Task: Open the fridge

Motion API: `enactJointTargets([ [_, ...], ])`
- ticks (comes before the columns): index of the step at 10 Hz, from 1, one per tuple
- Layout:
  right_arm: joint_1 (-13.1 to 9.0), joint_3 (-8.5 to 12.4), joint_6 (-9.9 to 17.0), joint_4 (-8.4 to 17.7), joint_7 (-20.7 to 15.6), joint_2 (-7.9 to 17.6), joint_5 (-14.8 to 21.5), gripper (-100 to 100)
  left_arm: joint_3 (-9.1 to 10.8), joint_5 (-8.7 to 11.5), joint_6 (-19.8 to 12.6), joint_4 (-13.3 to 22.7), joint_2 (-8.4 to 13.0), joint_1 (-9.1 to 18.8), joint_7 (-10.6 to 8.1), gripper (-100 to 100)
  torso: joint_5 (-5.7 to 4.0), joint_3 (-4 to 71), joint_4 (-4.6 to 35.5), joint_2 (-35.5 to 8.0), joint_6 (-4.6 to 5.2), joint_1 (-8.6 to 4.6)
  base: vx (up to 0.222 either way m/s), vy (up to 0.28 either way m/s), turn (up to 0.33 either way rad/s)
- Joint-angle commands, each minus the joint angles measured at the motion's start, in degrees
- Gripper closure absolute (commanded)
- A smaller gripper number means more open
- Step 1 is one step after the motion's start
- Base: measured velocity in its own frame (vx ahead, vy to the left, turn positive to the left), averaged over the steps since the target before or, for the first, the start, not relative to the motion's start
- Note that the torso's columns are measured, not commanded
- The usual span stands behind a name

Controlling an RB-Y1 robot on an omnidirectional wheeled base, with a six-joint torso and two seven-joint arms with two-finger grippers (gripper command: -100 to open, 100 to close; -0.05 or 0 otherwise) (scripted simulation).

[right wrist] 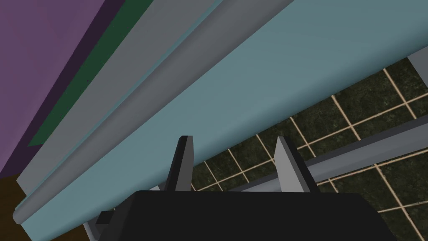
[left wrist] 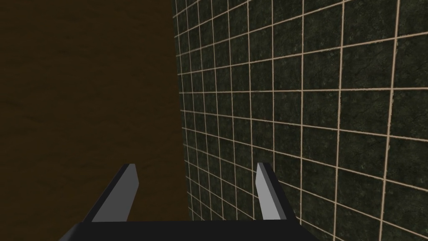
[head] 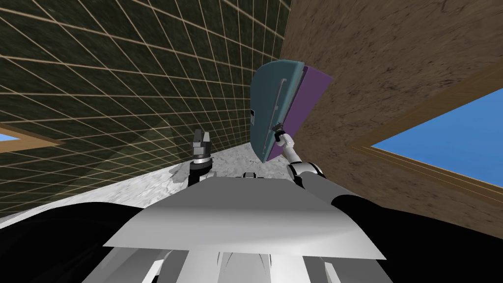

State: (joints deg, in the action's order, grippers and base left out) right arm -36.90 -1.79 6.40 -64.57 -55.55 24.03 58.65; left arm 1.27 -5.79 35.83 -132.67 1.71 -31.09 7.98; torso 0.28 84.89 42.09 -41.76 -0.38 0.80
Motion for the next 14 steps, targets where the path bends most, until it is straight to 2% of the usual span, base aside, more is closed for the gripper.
enactJointTargets([
  [1,0.19,0.46,2.34,-0.35,-0.4,-0.16,0.84,100,0.01,0.0,0.0,0.0,0.01,0.0,0.0,0,-0.01,0.08,0.05,0.06,-0.11,-0.38,-0.046,0.256,-0.019],
  [2,0.19,0.46,2.34,-0.35,-0.4,-0.16,0.84,100,0.0,0.0,0.0,0.0,0.0,0.01,0.0,0,-0.04,0.08,0.06,0.05,-0.09,-0.38,-0.031,0.241,-0.017],
  [4,0.47,1.46,5.32,-0.59,-0.61,-0.33,1.9,100,0.0,0.0,0.0,0.0,0.01,0.0,0.0,0,-0.04,0.16,0.08,0.19,-0.1,-0.4,-0.01,0.274,-0.042],
  [5,0.47,1.46,5.32,-0.59,-0.61,-0.33,1.9,100,0.0,0.0,0.0,0.0,0.0,0.0,0.0,0,-0.06,0.16,0.05,0.21,-0.08,-0.41,-0.041,0.307,-0.023],
  [7,0.75,2.46,8.3,-0.84,-0.82,-0.5,2.97,100,0.0,0.0,0.0,0.0,0.0,0.0,0.0,0,-0.03,0.14,0.03,0.18,-0.16,-0.21,0.017,0.372,-0.051],
  [8,0.75,2.46,8.3,-0.84,-0.82,-0.5,2.97,100,0.0,0.0,0.0,-0.01,0.0,-0.01,0.0,0,-0.03,0.24,0.07,0.34,-0.19,-0.38,-0.024,0.307,-0.044],
  [10,1.03,3.45,11.28,-1.09,-1.03,-0.68,4.03,100,0.0,0.0,0.0,0.0,0.0,0.0,0.0,0,-0.07,0.2,0.06,0.23,-0.23,-0.48,-0.013,0.348,-0.02],
  [11,1.03,3.45,11.28,-1.09,-1.03,-0.68,4.03,100,0.0,0.0,0.0,-0.01,0.0,0.0,0.0,0,-0.07,0.2,0.05,0.24,-0.14,-0.42,-0.047,0.32,-0.015],
  [12,1.17,3.95,12.77,-1.21,-1.13,-0.77,4.56,100,0.0,0.0,0.0,-0.01,0.0,0.0,0.0,0,-0.13,0.08,0.06,0.03,-0.08,-0.63,-0.055,0.363,0.007],
  [13,1.16,4.0,11.82,-0.98,-0.68,-0.67,4.6,100,0.0,0.0,0.0,0.0,0.0,0.0,0.0,0,-0.19,-0.06,0.05,-0.15,0.12,-0.56,-0.027,0.188,-0.016],
  [14,1.44,4.54,13.76,-1.26,-0.95,-1.09,5.27,100,0.01,0.0,0.0,-0.01,0.02,0.0,0.0,0,-0.29,-0.1,0.16,-0.22,0.29,-1.26,0.028,0.199,-0.004],
])
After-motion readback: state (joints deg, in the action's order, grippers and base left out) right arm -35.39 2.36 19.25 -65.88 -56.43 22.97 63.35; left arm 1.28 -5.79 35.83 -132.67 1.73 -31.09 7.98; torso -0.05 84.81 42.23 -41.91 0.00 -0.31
